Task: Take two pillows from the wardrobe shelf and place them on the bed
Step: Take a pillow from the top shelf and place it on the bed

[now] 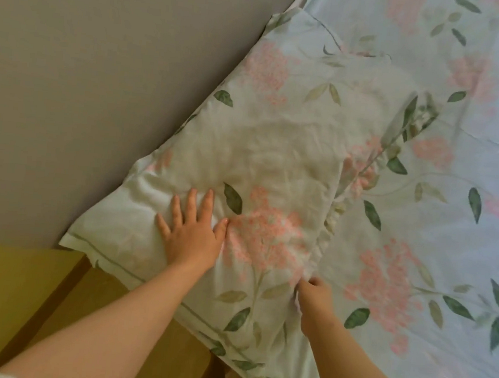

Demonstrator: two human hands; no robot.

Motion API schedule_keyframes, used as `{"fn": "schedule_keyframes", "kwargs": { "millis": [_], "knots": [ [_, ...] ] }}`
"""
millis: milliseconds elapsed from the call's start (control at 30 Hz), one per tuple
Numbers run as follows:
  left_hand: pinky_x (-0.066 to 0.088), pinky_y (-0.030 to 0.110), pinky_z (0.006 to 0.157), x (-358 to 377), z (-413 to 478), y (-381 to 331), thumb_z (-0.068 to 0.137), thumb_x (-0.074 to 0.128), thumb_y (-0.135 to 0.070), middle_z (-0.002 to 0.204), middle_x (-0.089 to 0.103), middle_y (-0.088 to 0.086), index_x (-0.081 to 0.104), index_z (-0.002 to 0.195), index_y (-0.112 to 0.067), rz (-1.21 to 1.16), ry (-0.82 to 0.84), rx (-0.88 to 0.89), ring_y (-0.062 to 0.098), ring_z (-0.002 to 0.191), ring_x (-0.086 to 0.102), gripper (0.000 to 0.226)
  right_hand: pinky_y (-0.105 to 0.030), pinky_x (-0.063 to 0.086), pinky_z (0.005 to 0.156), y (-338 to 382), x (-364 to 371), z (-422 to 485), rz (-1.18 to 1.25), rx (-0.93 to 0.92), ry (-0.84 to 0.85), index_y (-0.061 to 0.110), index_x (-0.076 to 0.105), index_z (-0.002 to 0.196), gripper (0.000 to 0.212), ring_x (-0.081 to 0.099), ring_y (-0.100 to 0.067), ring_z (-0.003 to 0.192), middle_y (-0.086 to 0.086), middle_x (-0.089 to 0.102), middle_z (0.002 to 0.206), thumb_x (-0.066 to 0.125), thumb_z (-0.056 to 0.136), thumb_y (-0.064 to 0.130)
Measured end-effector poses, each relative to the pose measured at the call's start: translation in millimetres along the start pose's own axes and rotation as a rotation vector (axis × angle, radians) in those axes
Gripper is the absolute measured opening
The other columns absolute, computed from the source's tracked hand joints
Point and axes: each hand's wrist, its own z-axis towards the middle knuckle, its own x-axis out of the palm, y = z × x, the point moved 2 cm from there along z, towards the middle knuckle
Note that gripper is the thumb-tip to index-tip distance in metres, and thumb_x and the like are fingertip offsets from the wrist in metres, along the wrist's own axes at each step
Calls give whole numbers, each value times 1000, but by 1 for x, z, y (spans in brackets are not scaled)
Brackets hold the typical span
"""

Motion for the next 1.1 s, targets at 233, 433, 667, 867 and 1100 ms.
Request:
{"fn": "schedule_keyframes", "kwargs": {
  "millis": [233,433,667,867,1100],
  "knots": [
    [-1,51,117,4,-45,-38,97,20,-44,159,-10,-3,-5,147,-32,-79,-1,-94,27,146,-11,57,-36,38,75,-18,-44,-12,-70,73,78,-6,54,108,20,42,-24,68,-6,39,67,41,94,0],
    [9,49,118,12,-111,-95,96,27,-48,159,-8,-1,0,147,-35,-150,144,-76,25,146,-7,60,-27,28,53,7,-99,-33,-19,-37,210,5,41,88,9,34,-17,60,-6,36,68,45,95,8],
    [19,46,116,25,-202,-152,96,30,-47,159,2,1,10,148,-31,-354,231,-115,26,146,4,58,-38,46,72,-6,-179,-65,-105,-85,281,5,47,95,4,43,-20,67,-9,46,75,48,91,7],
    [31,45,110,15,-247,-161,95,33,-40,155,20,3,21,145,-27,-497,130,-156,25,140,24,53,-23,29,52,-19,-200,-105,-153,-106,367,-10,46,123,38,34,-16,55,-4,36,65,50,88,4],
    [38,44,106,8,-272,-171,94,43,-34,144,38,7,35,140,-19,-777,54,-234,28,129,41,49,-39,47,71,-20,-223,-128,-156,-149,366,5,52,105,15,44,-20,69,-7,46,77,50,90,6]
  ]
}}
